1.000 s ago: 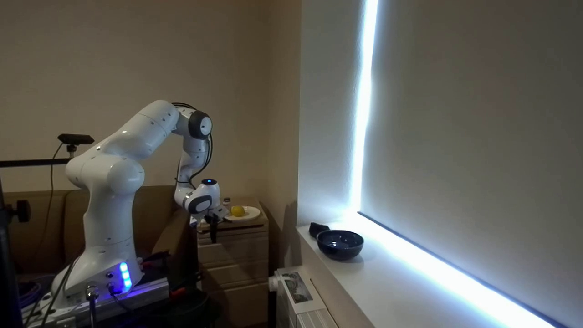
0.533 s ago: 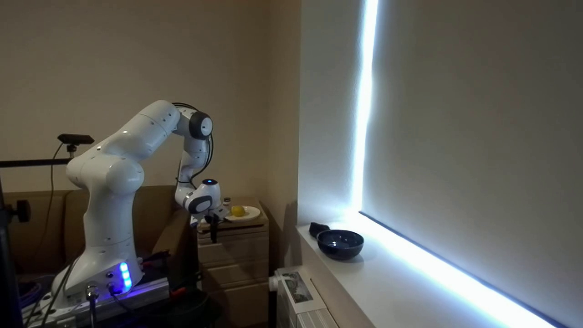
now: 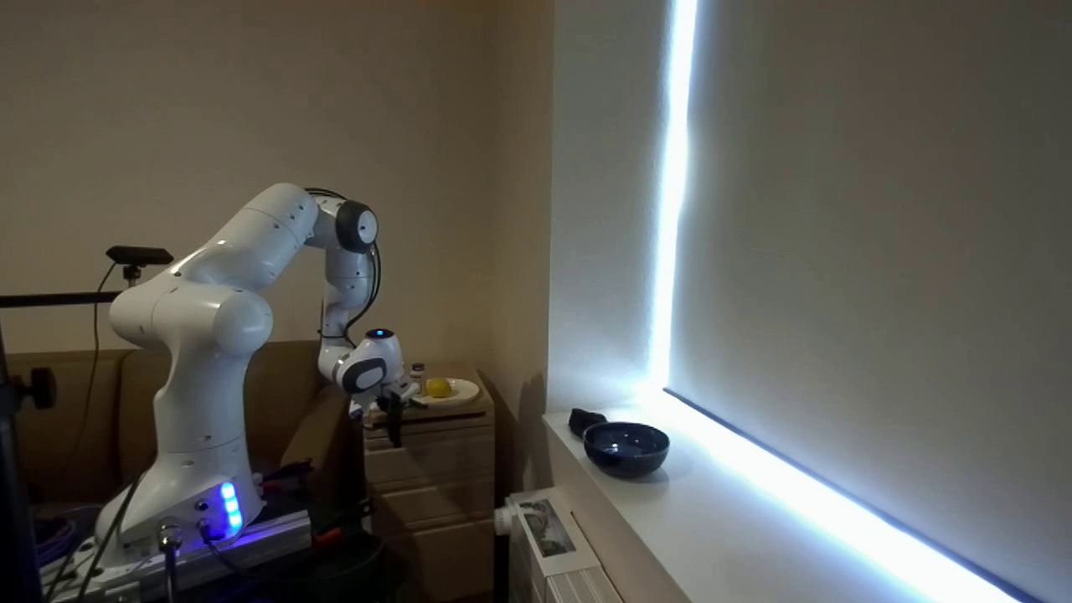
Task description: Open the top drawer.
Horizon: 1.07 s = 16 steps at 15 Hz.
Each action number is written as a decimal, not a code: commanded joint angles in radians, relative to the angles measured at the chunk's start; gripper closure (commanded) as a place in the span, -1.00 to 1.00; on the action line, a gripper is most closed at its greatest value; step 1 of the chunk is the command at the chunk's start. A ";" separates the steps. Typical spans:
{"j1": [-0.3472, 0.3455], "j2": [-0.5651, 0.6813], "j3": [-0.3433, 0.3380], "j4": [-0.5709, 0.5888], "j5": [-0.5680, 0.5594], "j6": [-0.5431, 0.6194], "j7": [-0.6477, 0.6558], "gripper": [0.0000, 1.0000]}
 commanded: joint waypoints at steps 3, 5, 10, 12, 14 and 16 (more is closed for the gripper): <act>-0.057 0.019 -0.014 -0.014 0.029 -0.131 -0.001 -1.00; -0.076 0.014 -0.027 -0.034 0.029 -0.158 0.003 -1.00; -0.100 -0.030 -0.060 -0.121 0.036 -0.190 0.015 -1.00; -0.107 -0.050 -0.079 -0.159 0.036 -0.196 0.021 -1.00; -0.146 -0.100 -0.061 -0.180 0.049 -0.246 0.039 -1.00; -0.106 -0.174 -0.042 -0.203 0.033 -0.234 0.041 -1.00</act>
